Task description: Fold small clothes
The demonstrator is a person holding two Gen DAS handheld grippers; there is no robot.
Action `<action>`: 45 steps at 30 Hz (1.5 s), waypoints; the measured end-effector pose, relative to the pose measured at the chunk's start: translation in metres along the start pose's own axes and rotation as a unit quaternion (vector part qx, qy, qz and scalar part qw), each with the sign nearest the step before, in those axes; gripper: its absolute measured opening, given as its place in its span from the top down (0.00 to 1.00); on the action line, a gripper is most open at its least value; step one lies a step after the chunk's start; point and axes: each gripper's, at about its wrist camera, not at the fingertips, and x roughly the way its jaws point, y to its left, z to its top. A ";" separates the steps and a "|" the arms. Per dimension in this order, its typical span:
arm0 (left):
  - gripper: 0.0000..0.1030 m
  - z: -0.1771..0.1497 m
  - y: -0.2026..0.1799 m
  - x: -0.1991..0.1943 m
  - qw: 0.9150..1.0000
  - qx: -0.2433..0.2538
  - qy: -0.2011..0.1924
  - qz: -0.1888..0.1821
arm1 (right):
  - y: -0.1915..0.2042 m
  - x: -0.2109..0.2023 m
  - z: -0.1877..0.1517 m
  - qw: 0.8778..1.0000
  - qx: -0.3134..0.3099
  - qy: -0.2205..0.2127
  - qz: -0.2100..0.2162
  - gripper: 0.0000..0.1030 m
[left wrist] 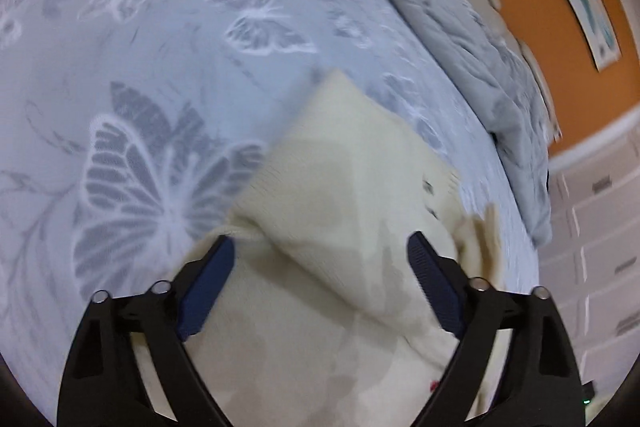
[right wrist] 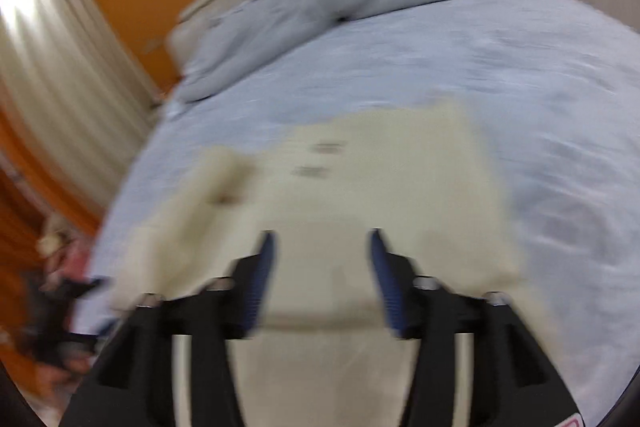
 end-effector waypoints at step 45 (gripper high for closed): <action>0.67 -0.044 0.004 -0.009 0.982 0.147 -0.083 0.086 | -0.055 0.051 -0.002 0.996 0.080 0.041 0.000 0.91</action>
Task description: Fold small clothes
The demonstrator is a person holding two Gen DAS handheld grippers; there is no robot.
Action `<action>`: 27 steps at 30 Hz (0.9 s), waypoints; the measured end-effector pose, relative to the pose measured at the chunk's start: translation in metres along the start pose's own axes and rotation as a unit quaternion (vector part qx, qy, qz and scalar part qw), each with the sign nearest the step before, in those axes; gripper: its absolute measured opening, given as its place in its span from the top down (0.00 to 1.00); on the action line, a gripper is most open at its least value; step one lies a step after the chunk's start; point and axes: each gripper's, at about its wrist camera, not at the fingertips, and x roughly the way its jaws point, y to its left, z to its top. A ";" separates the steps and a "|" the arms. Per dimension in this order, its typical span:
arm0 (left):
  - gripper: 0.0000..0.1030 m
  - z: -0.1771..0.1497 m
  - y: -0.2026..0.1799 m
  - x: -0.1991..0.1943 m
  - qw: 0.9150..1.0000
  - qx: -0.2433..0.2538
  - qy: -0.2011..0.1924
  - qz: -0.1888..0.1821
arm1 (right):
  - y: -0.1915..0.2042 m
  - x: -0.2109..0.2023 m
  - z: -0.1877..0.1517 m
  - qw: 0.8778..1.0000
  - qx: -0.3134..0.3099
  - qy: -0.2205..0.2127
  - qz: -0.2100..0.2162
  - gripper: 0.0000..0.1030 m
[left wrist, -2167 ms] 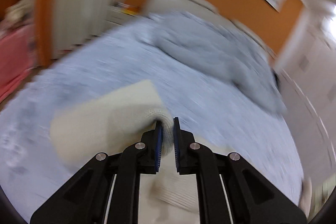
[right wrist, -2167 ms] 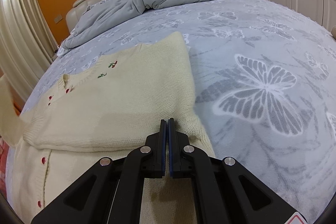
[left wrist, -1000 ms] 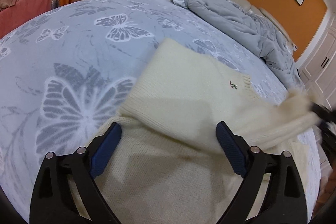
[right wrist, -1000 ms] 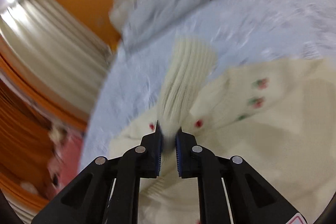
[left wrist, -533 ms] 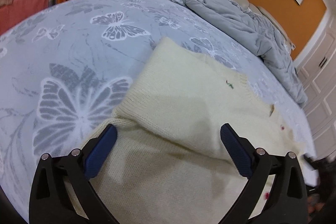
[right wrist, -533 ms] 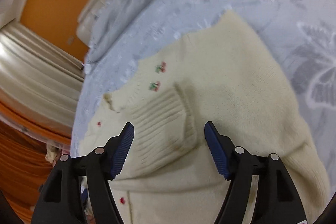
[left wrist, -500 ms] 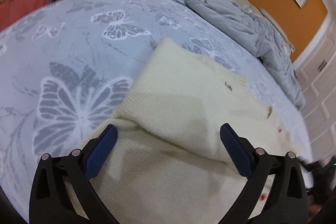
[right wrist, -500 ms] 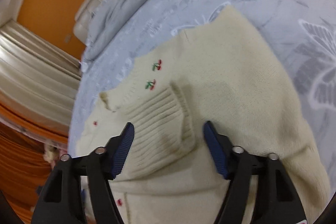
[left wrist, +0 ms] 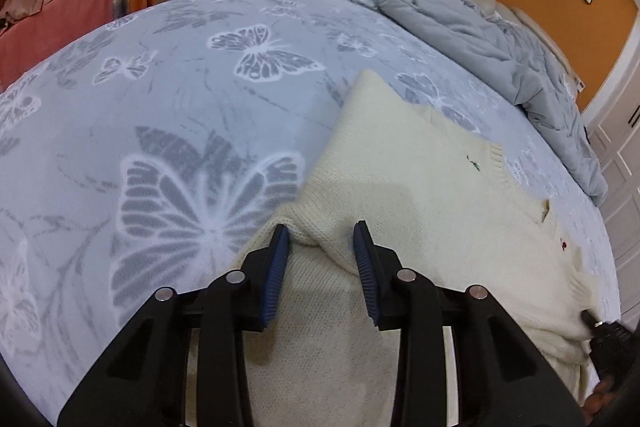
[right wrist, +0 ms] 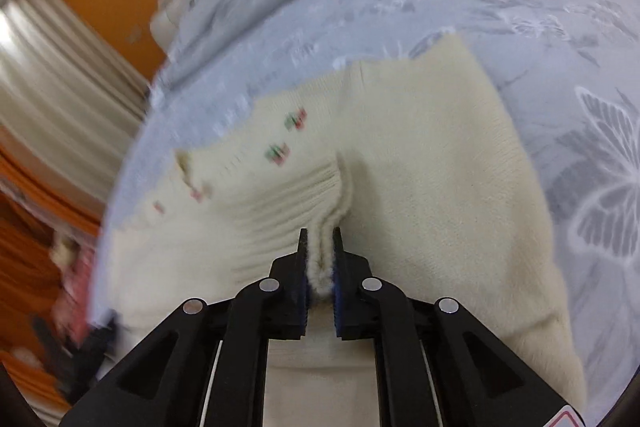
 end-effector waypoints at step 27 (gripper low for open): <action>0.05 -0.122 0.121 -0.166 0.977 -0.085 0.190 -0.048 | -0.082 -0.217 -0.232 0.986 0.045 0.124 -0.097 0.32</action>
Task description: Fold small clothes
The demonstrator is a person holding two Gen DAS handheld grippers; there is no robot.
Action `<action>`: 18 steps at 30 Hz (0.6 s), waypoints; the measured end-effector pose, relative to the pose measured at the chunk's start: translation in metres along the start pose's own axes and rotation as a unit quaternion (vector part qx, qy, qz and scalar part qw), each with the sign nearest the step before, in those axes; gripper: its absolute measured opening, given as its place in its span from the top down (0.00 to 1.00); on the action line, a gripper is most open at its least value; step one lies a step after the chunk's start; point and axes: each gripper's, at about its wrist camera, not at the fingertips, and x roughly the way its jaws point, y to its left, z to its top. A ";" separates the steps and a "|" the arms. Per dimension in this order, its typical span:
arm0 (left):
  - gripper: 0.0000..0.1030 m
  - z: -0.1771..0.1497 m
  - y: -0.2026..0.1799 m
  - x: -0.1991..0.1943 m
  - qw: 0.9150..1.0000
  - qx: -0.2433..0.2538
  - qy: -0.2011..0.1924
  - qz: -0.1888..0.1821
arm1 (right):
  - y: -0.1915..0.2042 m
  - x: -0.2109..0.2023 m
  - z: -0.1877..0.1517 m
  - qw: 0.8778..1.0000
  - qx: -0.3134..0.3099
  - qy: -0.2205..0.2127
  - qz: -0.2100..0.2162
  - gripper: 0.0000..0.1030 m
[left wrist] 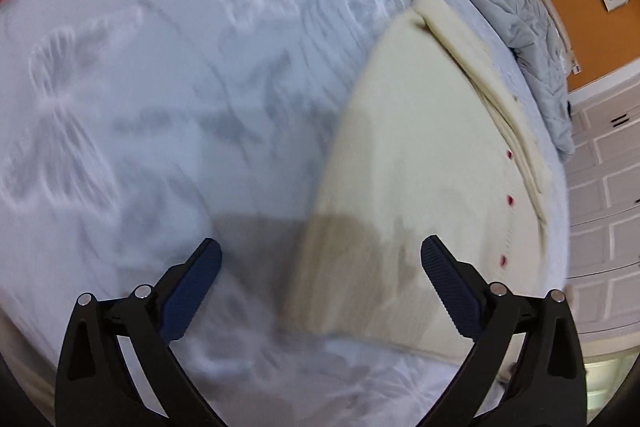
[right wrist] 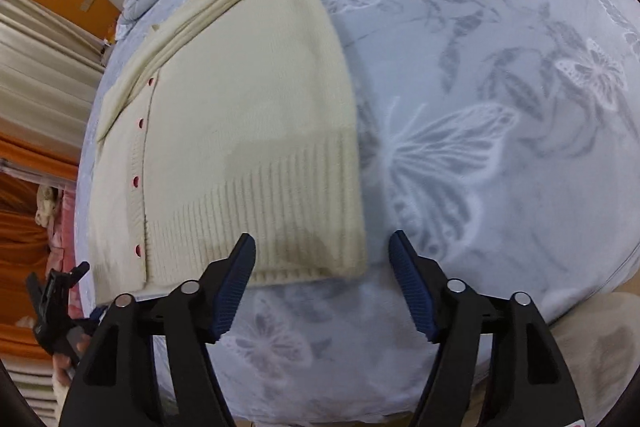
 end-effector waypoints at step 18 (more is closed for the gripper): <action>0.92 -0.010 -0.046 -0.068 0.999 0.010 0.015 -0.041 | 0.047 -0.082 0.016 0.989 -0.012 -0.085 0.122 0.94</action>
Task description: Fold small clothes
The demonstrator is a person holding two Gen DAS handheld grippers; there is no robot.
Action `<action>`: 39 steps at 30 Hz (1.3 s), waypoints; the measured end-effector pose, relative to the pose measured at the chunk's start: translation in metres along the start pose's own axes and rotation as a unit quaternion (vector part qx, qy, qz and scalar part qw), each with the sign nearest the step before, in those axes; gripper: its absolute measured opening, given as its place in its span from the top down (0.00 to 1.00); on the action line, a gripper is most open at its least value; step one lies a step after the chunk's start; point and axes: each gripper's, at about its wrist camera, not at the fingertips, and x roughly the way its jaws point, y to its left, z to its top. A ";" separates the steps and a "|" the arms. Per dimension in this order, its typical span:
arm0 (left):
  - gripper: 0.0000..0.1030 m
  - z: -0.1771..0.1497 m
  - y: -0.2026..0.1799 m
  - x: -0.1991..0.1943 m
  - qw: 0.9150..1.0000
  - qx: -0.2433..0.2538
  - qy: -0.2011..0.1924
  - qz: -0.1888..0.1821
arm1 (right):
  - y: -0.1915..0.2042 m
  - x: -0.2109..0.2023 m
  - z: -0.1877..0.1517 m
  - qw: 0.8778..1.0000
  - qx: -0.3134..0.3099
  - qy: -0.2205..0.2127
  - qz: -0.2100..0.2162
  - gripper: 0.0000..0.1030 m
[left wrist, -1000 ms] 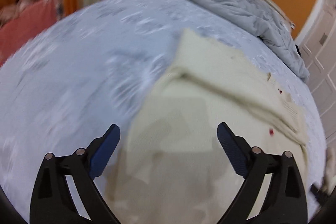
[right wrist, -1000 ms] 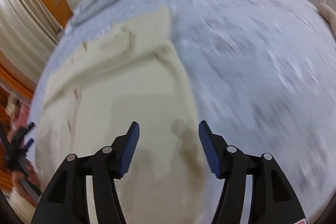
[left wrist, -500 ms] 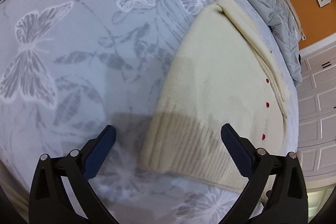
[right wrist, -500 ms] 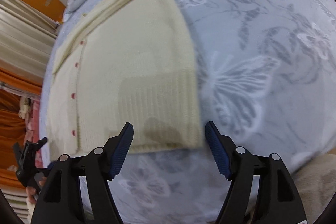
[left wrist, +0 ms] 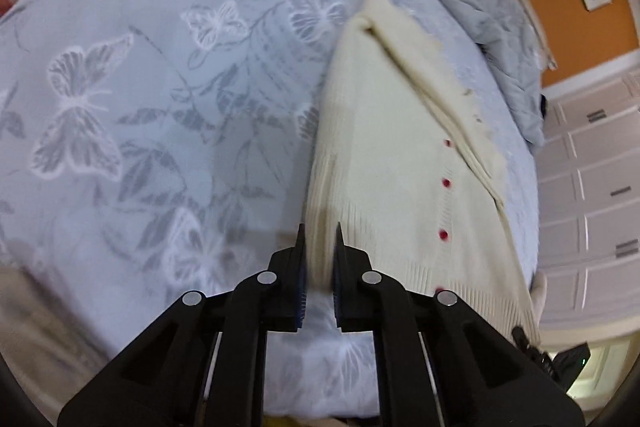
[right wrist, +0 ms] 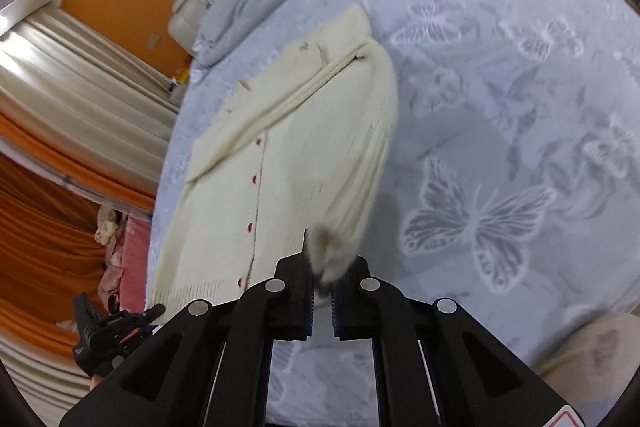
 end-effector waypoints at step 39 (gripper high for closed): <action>0.92 -0.119 0.038 -0.009 0.996 0.035 0.066 0.044 | -0.063 -0.076 -0.110 0.999 -0.014 0.039 -0.018 0.94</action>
